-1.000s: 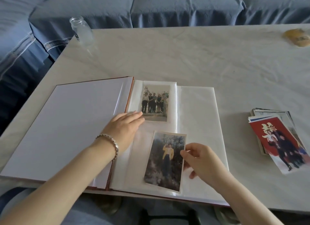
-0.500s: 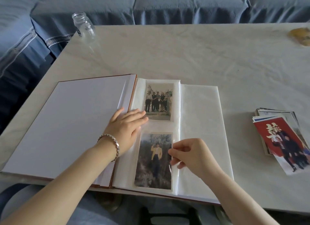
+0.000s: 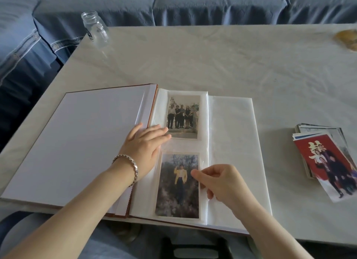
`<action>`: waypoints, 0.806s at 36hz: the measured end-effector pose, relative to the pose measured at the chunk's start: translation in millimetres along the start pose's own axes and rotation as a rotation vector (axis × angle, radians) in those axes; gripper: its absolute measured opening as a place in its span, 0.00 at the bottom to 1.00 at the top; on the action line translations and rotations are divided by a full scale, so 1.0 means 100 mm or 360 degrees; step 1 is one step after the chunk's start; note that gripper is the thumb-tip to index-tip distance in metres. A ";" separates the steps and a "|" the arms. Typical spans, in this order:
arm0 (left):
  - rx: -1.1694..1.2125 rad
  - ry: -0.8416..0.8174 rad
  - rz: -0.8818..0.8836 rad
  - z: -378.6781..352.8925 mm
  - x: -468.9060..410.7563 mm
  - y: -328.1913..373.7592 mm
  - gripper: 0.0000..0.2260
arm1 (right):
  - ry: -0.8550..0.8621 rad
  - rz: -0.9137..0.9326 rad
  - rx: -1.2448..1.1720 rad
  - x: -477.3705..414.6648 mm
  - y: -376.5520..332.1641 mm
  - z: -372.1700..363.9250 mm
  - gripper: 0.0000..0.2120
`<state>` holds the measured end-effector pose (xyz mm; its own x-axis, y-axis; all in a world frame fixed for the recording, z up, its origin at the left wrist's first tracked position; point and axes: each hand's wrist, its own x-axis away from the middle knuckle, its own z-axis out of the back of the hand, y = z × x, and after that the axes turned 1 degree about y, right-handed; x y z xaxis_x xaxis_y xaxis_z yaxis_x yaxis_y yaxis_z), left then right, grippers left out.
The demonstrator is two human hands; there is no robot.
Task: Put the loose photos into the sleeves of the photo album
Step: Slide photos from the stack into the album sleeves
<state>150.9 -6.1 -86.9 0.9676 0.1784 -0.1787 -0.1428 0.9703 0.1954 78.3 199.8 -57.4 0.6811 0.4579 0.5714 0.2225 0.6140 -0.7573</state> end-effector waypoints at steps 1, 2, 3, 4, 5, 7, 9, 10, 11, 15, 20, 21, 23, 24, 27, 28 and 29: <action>0.0005 0.0003 0.0003 0.00 0.00 0.00 0.19 | -0.0011 -0.0008 0.0011 0.00 -0.01 0.00 0.13; 0.0009 0.0007 0.0004 0.00 0.00 0.00 0.19 | -0.0021 -0.0012 0.0025 0.00 -0.02 0.00 0.14; 0.0013 0.0011 0.0005 0.00 0.00 -0.01 0.19 | -0.0028 -0.0012 0.0041 -0.01 -0.02 0.01 0.14; 0.0017 0.0009 0.0008 0.00 0.00 -0.01 0.19 | -0.0033 -0.0009 0.0059 -0.02 -0.02 0.01 0.14; 0.0021 0.0002 0.0008 0.00 0.00 -0.01 0.19 | -0.0037 -0.0007 0.0073 -0.02 -0.03 0.02 0.13; 0.0035 -0.0018 0.0020 0.00 0.00 -0.01 0.19 | -0.0038 -0.0002 0.0082 -0.02 -0.02 0.03 0.11; 0.0044 -0.0032 0.0038 0.00 0.00 0.00 0.19 | -0.0026 0.0012 0.0066 -0.02 -0.01 0.04 0.09; 0.0042 -0.0034 0.0041 0.00 0.00 0.00 0.19 | -0.0011 0.0025 0.0059 -0.01 0.00 0.04 0.09; 0.0035 -0.0032 0.0040 0.00 0.00 0.00 0.19 | 0.0009 0.0042 0.0057 -0.01 0.02 0.04 0.08; 0.0027 -0.0018 0.0041 0.00 0.00 0.00 0.19 | 0.0137 0.0152 0.0164 0.02 0.06 0.02 0.09; -0.0004 0.0022 -0.0017 0.01 0.00 0.01 0.19 | 0.0244 0.0244 0.0234 0.05 0.05 0.01 0.09; 0.0000 0.0029 -0.0016 0.01 0.00 0.01 0.18 | 0.0248 0.0257 0.0242 0.05 0.04 0.01 0.09; 0.0002 0.0036 -0.0014 0.00 0.00 0.01 0.19 | 0.0246 0.0270 0.0256 0.06 0.03 0.01 0.08; 0.0000 0.0033 -0.0014 0.00 0.00 0.01 0.19 | 0.0244 0.0272 0.0264 0.07 0.03 0.01 0.08; -0.0013 0.0014 -0.0023 0.00 0.00 0.00 0.19 | 0.0259 0.0289 0.0313 0.10 0.03 0.02 0.09; -0.0019 0.0013 -0.0030 0.00 0.00 0.00 0.19 | 0.0270 0.0303 0.0330 0.11 0.03 0.02 0.09; -0.0025 0.0011 -0.0037 0.00 0.00 0.00 0.19 | 0.0282 0.0317 0.0356 0.12 0.02 0.02 0.10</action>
<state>150.7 -6.1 -86.5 0.9692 0.1568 -0.1899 -0.1235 0.9766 0.1761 85.6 207.8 -51.9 0.8105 0.4763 0.3408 -0.0721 0.6586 -0.7490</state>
